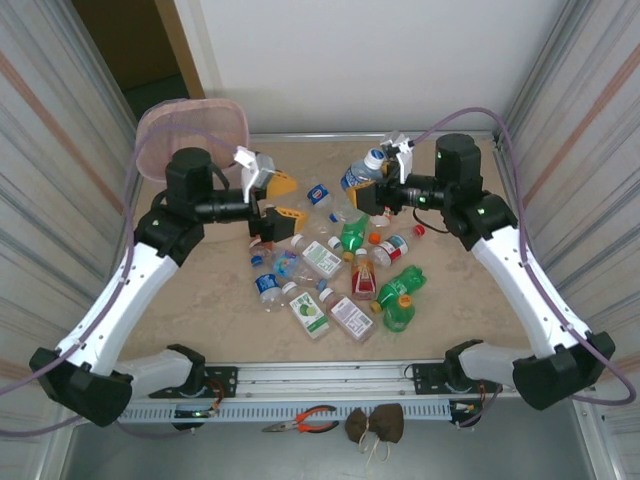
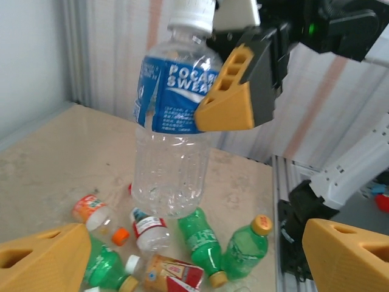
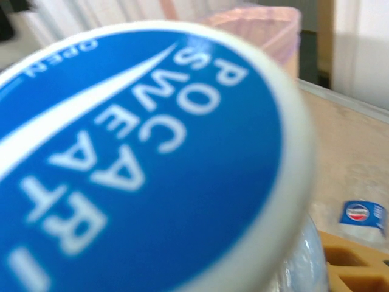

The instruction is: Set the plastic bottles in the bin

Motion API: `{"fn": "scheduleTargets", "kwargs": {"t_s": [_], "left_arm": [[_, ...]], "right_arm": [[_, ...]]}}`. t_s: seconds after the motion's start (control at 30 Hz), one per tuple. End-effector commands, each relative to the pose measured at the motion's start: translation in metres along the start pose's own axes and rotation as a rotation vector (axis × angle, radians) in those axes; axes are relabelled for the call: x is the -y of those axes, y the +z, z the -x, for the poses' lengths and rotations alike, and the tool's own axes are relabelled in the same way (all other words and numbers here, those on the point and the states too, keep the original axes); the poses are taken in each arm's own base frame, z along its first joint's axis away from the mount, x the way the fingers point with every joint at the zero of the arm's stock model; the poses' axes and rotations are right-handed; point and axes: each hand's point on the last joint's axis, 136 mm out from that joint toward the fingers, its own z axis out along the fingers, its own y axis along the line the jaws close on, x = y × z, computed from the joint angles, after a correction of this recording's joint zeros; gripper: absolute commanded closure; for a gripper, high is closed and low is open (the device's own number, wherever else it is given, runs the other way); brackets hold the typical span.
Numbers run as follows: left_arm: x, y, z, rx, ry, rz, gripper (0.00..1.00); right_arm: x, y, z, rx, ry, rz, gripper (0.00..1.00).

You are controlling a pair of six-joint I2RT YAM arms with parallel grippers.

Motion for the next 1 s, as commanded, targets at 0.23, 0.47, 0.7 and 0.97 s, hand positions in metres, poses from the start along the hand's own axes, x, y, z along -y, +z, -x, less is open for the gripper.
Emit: {"fn": "scheduleTargets", "kwargs": {"t_s": [0.23,0.47,0.7,0.97], "left_arm": [[0.038,0.029,0.003,-0.016,0.093,-0.188,0.09],[0.061,0.038,-0.001,-0.029,0.106,-0.318,0.12],[0.07,0.04,-0.002,-0.044,0.109,-0.383,0.2],[0.068,0.042,-0.008,-0.071,0.095,-0.392,0.26]], "right_arm": [[-0.065,-0.008,-0.002,-0.015,0.005,0.177,0.39],[-0.084,-0.004,0.0,-0.022,-0.021,0.222,0.39],[-0.097,-0.004,0.002,-0.018,-0.05,0.248,0.39],[-0.103,-0.007,0.006,-0.006,-0.075,0.243,0.4]]}}
